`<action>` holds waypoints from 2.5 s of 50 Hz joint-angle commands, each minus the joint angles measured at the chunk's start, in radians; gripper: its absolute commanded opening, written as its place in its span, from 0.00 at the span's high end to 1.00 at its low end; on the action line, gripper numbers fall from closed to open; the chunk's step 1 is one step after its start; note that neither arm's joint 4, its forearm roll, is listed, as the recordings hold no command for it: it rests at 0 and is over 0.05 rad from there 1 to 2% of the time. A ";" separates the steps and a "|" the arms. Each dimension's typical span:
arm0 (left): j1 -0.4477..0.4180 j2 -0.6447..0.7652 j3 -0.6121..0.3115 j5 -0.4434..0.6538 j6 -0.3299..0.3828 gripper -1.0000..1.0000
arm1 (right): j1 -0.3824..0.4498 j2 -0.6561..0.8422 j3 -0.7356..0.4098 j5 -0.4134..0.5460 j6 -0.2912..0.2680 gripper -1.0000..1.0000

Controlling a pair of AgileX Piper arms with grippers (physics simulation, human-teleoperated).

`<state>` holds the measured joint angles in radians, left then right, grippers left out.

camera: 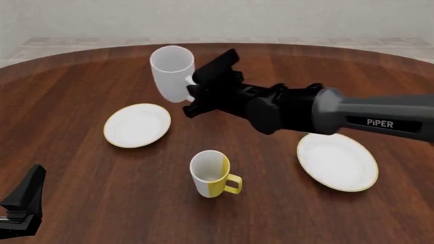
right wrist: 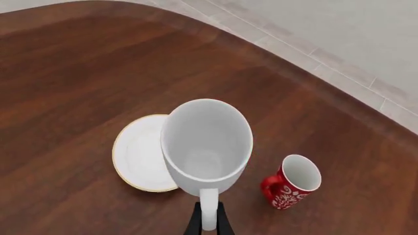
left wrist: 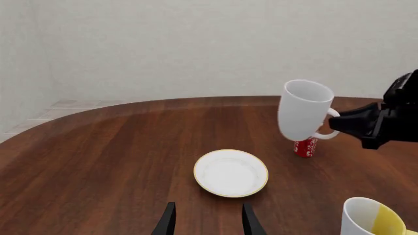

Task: Put the white mug on the left plate.

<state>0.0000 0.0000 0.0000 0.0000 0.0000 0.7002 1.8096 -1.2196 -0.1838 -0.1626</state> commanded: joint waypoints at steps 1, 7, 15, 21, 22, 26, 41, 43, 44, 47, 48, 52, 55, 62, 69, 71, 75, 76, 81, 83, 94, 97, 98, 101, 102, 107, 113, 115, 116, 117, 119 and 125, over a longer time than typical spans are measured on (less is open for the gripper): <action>0.000 0.000 0.000 0.000 0.000 0.00 | 0.003 0.045 -0.055 0.010 0.007 1.00; 0.000 0.000 0.000 0.000 0.000 0.00 | 0.005 0.067 -0.080 0.017 0.003 1.00; 0.000 0.000 0.000 0.000 0.000 0.00 | 0.010 0.097 -0.118 0.030 0.002 1.00; 0.000 0.000 0.000 0.000 0.000 0.00 | 0.008 0.117 -0.145 0.043 -0.002 1.00; 0.000 0.000 0.000 0.000 0.000 0.00 | 0.007 0.119 -0.148 0.044 -0.002 1.00; 0.000 0.000 0.000 0.000 0.000 0.00 | 0.008 0.131 -0.158 0.046 -0.003 1.00; 0.000 0.000 0.000 0.000 0.000 0.00 | 0.023 0.199 -0.228 0.061 0.000 1.00; 0.000 0.000 0.000 0.000 0.000 0.00 | 0.026 0.208 -0.234 0.060 0.003 1.00; 0.000 0.000 0.000 0.000 0.000 0.00 | 0.026 0.212 -0.237 0.060 0.004 1.00; 0.000 0.000 0.000 0.000 0.000 0.00 | 0.033 0.223 -0.249 0.062 0.007 1.00; 0.000 0.000 0.000 0.000 0.000 0.00 | 0.035 0.225 -0.254 0.065 0.010 1.00; 0.000 0.000 0.000 0.000 0.000 0.00 | 0.040 0.236 -0.268 0.069 0.012 1.00; 0.000 0.000 0.000 0.000 0.000 0.00 | 0.044 0.241 -0.276 0.072 0.016 1.00; 0.000 0.000 0.000 0.000 0.000 0.00 | 0.054 0.252 -0.289 0.074 0.021 1.00; 0.000 0.000 0.000 0.000 0.000 0.00 | 0.059 0.254 -0.303 0.081 0.028 1.00; 0.000 0.000 0.000 0.000 0.000 0.00 | 0.061 0.255 -0.304 0.081 0.028 1.00; 0.000 0.000 0.000 0.000 0.000 0.00 | 0.067 0.254 -0.309 0.084 0.031 1.00; 0.000 0.000 0.000 0.000 0.000 0.00 | 0.069 0.253 -0.309 0.084 0.030 1.00; 0.000 0.000 0.000 0.000 0.000 0.00 | 0.073 0.252 -0.315 0.086 0.032 1.00; 0.000 0.000 0.000 0.000 0.000 0.00 | 0.073 0.253 -0.317 0.087 0.034 1.00; 0.000 0.000 0.000 0.000 0.000 0.00 | 0.085 0.257 -0.326 0.090 0.035 1.00; 0.000 0.000 0.000 0.000 0.000 0.00 | 0.088 0.255 -0.325 0.090 0.037 1.00; 0.000 0.000 0.000 0.000 0.000 0.00 | 0.092 0.254 -0.323 0.089 0.037 1.00; 0.000 0.000 0.000 0.000 0.000 0.00 | 0.096 0.256 -0.324 0.089 0.038 1.00; 0.000 0.000 0.000 0.000 0.000 0.00 | 0.097 0.255 -0.325 0.090 0.038 1.00; 0.000 0.000 0.000 0.000 0.000 0.00 | 0.106 0.255 -0.326 0.092 0.040 1.00; 0.000 0.000 0.000 0.000 0.000 0.00 | 0.113 0.257 -0.333 0.096 0.040 1.00; 0.000 0.000 0.000 0.000 0.000 0.00 | 0.114 0.259 -0.335 0.098 0.041 1.00; 0.000 0.000 0.000 0.000 0.000 0.00 | 0.116 0.259 -0.335 0.098 0.042 1.00; 0.000 0.000 0.000 0.000 0.000 0.00 | 0.116 0.260 -0.335 0.096 0.041 1.00; 0.000 0.000 0.000 0.000 0.000 0.00 | 0.117 0.262 -0.335 0.096 0.043 1.00; 0.000 0.000 0.000 0.000 0.000 0.00 | 0.117 0.269 -0.340 0.097 0.043 1.00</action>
<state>0.0000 0.0000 0.0000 0.0000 0.0000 0.8119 2.0747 -1.5498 -0.0870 -0.1258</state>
